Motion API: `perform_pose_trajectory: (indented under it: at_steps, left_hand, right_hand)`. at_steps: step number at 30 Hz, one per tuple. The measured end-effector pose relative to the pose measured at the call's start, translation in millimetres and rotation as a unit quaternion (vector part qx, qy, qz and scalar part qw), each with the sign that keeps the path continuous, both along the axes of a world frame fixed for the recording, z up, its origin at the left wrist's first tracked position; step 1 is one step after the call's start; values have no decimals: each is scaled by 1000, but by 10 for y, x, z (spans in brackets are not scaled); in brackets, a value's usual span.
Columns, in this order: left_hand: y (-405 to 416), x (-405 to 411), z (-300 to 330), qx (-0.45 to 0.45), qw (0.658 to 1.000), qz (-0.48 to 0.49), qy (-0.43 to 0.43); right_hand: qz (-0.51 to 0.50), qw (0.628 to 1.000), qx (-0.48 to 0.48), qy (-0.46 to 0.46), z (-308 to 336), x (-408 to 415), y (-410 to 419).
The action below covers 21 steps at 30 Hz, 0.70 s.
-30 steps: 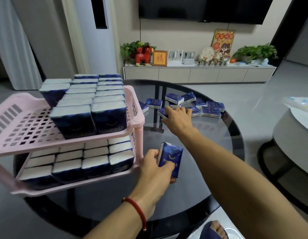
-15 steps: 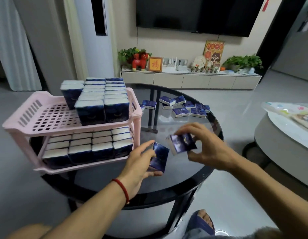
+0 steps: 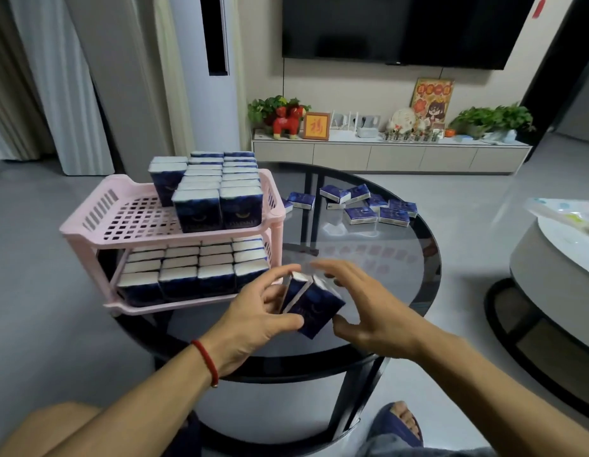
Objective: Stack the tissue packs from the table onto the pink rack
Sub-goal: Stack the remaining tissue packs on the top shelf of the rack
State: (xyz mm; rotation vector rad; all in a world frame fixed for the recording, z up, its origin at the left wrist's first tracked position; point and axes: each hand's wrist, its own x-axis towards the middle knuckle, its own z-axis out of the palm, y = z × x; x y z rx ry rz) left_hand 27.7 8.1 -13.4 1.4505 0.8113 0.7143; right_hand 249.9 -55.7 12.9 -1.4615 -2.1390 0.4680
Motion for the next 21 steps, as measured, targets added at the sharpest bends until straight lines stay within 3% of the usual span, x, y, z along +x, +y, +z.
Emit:
perform_pose_trajectory:
  at_steps: [3,11,17,21]
  left_hand:
    - [13,-49,-68,47,997,16,51]
    - [-67,-112,-112,194,952,-29,234]
    - [-116,-177,-15,201,960,-3,195]
    - [-269,-271,120,271,946,45,173]
  right_hand:
    - [-3,999,-37,39,-46,-33,-4]
    - [-11,1000,-1,-8,-120,-209,115]
    - [-15,1000,8,12,-64,-243,166]
    - [12,997,14,75,56,-296,131]
